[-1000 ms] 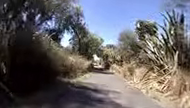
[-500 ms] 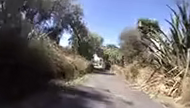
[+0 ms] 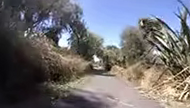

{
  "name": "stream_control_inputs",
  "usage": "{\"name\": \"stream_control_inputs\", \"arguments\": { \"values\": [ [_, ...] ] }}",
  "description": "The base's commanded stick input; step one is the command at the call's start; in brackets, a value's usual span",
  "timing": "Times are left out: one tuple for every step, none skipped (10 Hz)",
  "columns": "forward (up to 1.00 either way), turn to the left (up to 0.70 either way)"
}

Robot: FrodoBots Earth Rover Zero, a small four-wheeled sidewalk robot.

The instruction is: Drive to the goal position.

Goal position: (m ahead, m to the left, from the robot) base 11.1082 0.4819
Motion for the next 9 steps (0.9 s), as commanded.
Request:
{"name": "stream_control_inputs", "arguments": {
  "values": [
    [0.85, 0.00],
    [0.85, 0.00],
    [0.85, 0.00],
    [0.85, 0.00],
    [0.85, 0.00],
    [0.85, 0.00],
    [0.85, 0.00],
    [0.85, 0.00],
    [0.85, 0.00]
  ]
}}
